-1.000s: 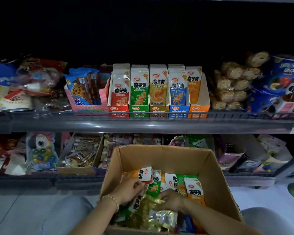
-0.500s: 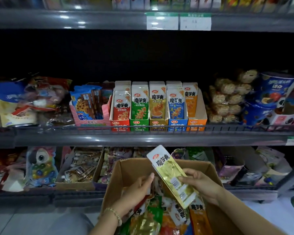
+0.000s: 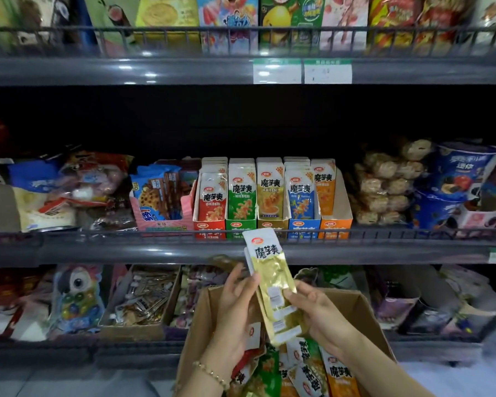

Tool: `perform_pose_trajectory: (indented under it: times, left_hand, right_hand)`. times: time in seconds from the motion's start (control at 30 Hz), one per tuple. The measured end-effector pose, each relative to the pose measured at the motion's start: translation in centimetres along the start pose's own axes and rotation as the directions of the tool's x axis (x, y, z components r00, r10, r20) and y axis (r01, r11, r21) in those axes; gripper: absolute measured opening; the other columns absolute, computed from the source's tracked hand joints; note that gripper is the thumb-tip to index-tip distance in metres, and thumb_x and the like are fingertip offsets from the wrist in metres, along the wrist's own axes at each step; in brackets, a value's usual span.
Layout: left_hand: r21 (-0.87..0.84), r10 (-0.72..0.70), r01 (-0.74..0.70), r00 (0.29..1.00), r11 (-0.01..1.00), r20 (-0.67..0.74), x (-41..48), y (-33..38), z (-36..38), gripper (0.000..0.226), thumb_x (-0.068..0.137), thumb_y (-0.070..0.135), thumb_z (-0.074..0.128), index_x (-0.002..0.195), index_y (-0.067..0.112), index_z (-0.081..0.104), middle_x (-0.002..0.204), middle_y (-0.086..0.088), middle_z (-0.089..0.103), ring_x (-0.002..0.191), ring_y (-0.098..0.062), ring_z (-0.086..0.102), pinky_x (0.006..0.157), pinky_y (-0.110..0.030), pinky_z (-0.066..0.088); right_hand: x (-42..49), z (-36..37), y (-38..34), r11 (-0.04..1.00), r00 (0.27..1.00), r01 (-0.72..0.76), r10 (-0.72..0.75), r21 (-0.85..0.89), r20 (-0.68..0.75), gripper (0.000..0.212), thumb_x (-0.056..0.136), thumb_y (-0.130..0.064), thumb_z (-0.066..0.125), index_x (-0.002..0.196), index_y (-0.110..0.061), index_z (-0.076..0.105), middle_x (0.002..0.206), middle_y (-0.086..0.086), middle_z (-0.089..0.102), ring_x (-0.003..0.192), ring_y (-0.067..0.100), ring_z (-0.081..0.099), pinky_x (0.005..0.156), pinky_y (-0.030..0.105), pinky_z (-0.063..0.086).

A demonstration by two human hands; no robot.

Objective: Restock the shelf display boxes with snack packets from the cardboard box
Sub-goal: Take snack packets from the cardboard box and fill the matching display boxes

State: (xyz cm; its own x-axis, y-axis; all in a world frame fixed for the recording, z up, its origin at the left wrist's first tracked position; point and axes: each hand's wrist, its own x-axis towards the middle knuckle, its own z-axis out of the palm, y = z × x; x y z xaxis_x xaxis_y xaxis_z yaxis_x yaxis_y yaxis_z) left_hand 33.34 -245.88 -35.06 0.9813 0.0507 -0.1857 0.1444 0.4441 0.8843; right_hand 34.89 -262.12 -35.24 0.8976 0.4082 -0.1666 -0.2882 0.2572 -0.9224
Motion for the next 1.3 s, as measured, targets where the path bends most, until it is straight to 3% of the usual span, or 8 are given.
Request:
perform_pose_trajectory:
  times: [0.13,0.47,0.63,0.73,0.87,0.97,1.13,1.3]
  left_hand:
    - [0.273,0.049,-0.058,0.998,0.96,0.038,-0.5,0.8,0.5,0.023,0.091,0.034,0.057,0.105,0.018,0.064,0.089,-0.001,0.075,0.082,-0.015,0.072,0.062,-0.019,0.054]
    - [0.356,0.022,-0.045,0.997,0.933,0.07,-0.9,0.2,0.2,0.02,0.088,0.019,0.063,0.108,0.017,0.063,0.092,0.009,0.074,0.081,-0.005,0.07,0.061,-0.012,0.05]
    - [0.457,0.005,-0.038,0.997,0.889,0.073,-0.8,0.5,0.8,0.067,0.087,0.044,0.055,0.145,0.03,0.023,0.142,0.003,0.044,0.124,-0.011,0.048,0.093,-0.02,0.039]
    - [0.514,-0.041,-0.031,0.991,0.857,0.128,-1.0,0.8,1.4,0.066,0.092,0.052,0.039,0.149,0.032,0.013,0.152,0.006,0.026,0.134,-0.013,0.033,0.099,-0.027,0.029]
    - [0.459,-0.125,0.024,0.973,0.888,0.192,-0.9,1.1,1.6,0.061,0.089,0.06,0.032,0.144,0.033,0.03,0.135,0.017,0.043,0.12,-0.002,0.042,0.106,-0.028,0.03]
    - [0.486,-0.145,0.052,0.977,0.872,0.154,-0.5,1.0,1.1,0.04,0.091,0.048,0.047,0.128,0.033,0.043,0.111,0.018,0.057,0.098,0.003,0.053,0.092,-0.026,0.042]
    - [0.501,-0.14,0.099,0.989,0.86,0.044,-0.1,1.2,0.0,0.033,0.088,0.026,0.061,0.12,0.021,0.053,0.108,0.006,0.069,0.098,-0.009,0.065,0.089,-0.03,0.051]
    - [0.443,-0.087,0.013,0.985,0.896,0.149,0.8,2.2,0.0,0.029,0.089,0.023,0.061,0.116,0.029,0.056,0.099,0.005,0.074,0.088,-0.013,0.071,0.071,-0.028,0.057]
  right_hand:
    - [-0.2,0.8,0.9,1.0,1.0,-0.014,0.014,-0.022,-0.005,0.027,0.087,-0.006,0.059,0.113,0.001,0.061,0.098,0.019,0.07,0.078,0.024,0.069,0.069,0.033,0.056]
    - [-0.4,0.9,1.2,0.979,0.995,0.058,-0.072,-0.196,-0.067,0.027,0.087,-0.012,0.064,0.114,-0.014,0.064,0.106,0.009,0.072,0.096,0.026,0.069,0.085,0.035,0.054]
    - [0.3,0.7,1.0,0.949,0.961,0.148,-0.204,-0.278,-0.185,0.025,0.086,-0.012,0.067,0.111,-0.016,0.066,0.107,0.0,0.072,0.101,0.02,0.067,0.09,0.036,0.052]
    - [0.7,1.0,0.7,0.905,0.933,0.217,-0.302,-0.364,-0.194,0.022,0.088,-0.014,0.064,0.109,-0.018,0.067,0.104,-0.002,0.072,0.099,0.016,0.067,0.081,0.022,0.053]
    - [1.0,1.9,0.6,0.918,0.965,0.151,-0.218,-0.367,-0.149,0.025,0.096,-0.03,0.046,0.112,-0.028,0.065,0.105,-0.002,0.07,0.096,0.008,0.066,0.074,0.023,0.056]
    - [1.1,1.7,0.6,0.927,0.985,0.088,-0.136,-0.364,-0.11,0.039,0.099,-0.038,0.034,0.119,-0.021,0.063,0.111,0.01,0.065,0.101,0.014,0.063,0.073,0.026,0.057]
    - [1.6,0.6,-0.9,0.848,0.958,0.194,-0.272,-0.493,-0.091,0.025,0.093,-0.021,0.056,0.116,-0.03,0.059,0.114,-0.003,0.065,0.1,0.01,0.062,0.079,0.018,0.05]
    - [3.0,-0.1,-3.5,0.856,0.942,0.278,-0.332,-0.436,-0.05,0.062,0.085,-0.01,0.067,0.134,-0.037,0.039,0.122,-0.015,0.06,0.109,0.004,0.059,0.082,0.028,0.055]
